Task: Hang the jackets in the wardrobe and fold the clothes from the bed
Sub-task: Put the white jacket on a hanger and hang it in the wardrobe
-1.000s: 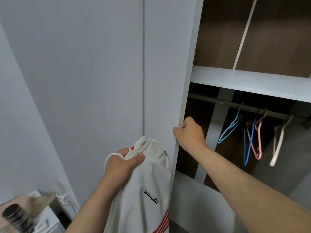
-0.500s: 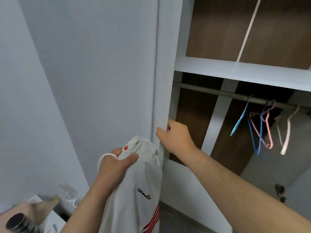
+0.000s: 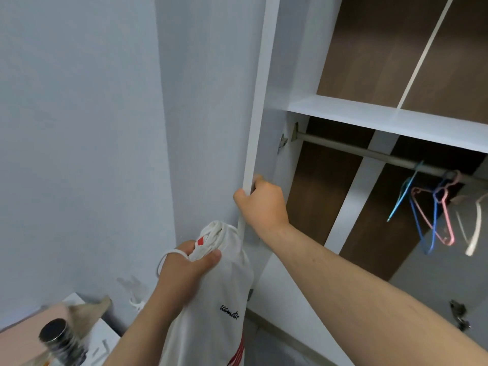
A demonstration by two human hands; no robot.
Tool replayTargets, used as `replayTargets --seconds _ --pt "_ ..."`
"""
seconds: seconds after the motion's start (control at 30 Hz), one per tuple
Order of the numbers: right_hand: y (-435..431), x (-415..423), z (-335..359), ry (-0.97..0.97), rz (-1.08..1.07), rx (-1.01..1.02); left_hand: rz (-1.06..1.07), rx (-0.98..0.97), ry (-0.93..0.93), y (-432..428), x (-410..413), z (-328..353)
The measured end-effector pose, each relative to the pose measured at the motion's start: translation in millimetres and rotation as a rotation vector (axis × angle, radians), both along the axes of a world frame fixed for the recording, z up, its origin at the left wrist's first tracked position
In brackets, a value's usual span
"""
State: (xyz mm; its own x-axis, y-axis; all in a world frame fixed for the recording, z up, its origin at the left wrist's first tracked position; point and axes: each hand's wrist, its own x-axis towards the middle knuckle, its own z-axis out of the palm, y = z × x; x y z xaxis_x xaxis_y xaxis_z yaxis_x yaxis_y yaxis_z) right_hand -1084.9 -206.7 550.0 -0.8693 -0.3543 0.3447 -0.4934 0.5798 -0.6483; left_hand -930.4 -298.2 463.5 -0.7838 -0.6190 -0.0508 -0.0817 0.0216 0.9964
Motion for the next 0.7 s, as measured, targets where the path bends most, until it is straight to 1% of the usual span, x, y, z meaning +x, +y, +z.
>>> replayTargets --seconds 0.1,0.2,0.37,0.47,0.53,0.63,0.7 --pt "-18.0 2.9 3.7 0.006 -0.020 0.042 -0.018 0.002 -0.007 -7.0 8.9 -6.1" --pt "-32.4 2.4 3.3 0.013 -0.018 0.037 -0.037 -0.017 -0.026 -15.0 18.1 -8.0" --pt "-43.5 2.5 -7.9 0.099 -0.050 0.067 -0.090 -0.019 -0.029 -26.5 32.4 -6.7" --pt "-44.8 3.6 -14.1 0.140 -0.075 0.131 -0.124 -0.014 -0.040 -26.0 38.4 -6.6" --pt "-41.9 5.1 -15.6 0.102 -0.024 0.114 -0.135 0.000 -0.044 -26.1 39.5 -7.4" --pt "-24.7 7.7 -22.5 0.002 0.134 -0.014 -0.171 0.025 -0.031 -26.7 35.8 -7.8" --pt "-4.3 9.6 -29.9 -0.070 0.171 -0.084 -0.195 0.040 -0.020 -22.2 29.6 -6.4"
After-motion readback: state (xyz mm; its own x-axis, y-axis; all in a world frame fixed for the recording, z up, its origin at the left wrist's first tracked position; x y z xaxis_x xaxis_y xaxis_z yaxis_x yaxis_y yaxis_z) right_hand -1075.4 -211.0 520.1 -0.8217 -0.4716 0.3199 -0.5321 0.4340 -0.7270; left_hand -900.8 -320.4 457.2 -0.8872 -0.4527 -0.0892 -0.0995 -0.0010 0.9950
